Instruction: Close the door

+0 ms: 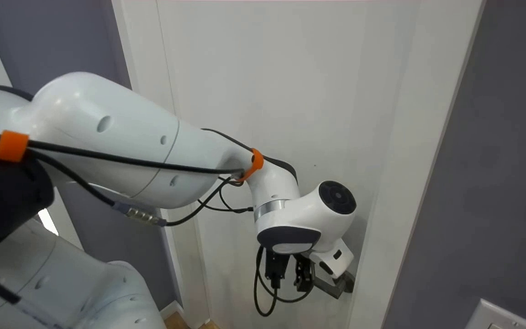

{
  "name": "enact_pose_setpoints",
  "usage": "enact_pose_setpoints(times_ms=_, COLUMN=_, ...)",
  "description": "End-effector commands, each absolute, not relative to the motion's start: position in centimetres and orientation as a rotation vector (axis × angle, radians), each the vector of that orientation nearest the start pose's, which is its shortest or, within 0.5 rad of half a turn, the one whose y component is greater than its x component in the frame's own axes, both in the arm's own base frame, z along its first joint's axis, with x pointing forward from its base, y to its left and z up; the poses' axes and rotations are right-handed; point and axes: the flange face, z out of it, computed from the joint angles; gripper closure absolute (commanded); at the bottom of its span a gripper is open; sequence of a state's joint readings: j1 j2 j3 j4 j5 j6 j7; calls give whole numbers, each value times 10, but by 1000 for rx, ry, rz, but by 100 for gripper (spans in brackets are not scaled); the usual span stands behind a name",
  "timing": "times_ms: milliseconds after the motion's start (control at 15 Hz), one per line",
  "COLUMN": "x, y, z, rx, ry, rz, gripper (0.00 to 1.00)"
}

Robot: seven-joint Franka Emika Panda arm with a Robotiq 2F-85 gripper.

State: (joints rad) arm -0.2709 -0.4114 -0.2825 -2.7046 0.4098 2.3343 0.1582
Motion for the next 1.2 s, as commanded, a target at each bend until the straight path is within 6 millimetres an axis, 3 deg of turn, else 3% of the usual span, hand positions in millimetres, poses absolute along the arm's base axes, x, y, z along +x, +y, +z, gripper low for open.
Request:
enact_pose_setpoints(times_ms=0, x=317, y=-198, z=392, rx=-2509, ry=1122, rz=-181, gripper=0)
enact_pose_setpoints(times_ms=667, x=303, y=-215, z=474, rx=-2746, ry=791, rz=-200, gripper=0)
enact_pose_setpoints(times_ms=1133, x=292, y=-209, z=510, rx=-2773, ry=730, rz=-173, gripper=0)
